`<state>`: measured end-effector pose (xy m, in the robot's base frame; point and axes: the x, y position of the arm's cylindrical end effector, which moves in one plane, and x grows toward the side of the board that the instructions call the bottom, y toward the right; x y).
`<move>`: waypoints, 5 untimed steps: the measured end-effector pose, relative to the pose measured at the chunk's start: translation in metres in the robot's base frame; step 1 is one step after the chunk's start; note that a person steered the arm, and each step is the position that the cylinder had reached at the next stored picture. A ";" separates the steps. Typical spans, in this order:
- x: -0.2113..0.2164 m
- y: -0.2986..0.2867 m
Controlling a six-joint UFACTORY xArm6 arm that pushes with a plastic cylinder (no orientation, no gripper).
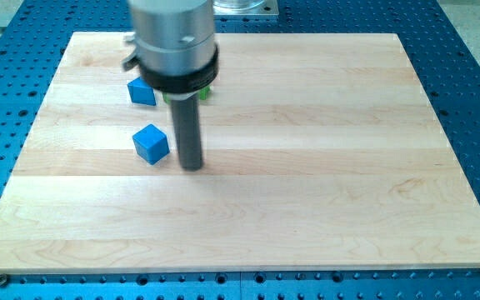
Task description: Place the cube left to the triangle
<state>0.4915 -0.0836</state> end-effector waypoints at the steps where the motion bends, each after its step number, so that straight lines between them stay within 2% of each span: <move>1: -0.042 -0.072; 2: -0.062 -0.153; 3: -0.091 -0.159; 4: -0.048 -0.170; 5: -0.038 -0.108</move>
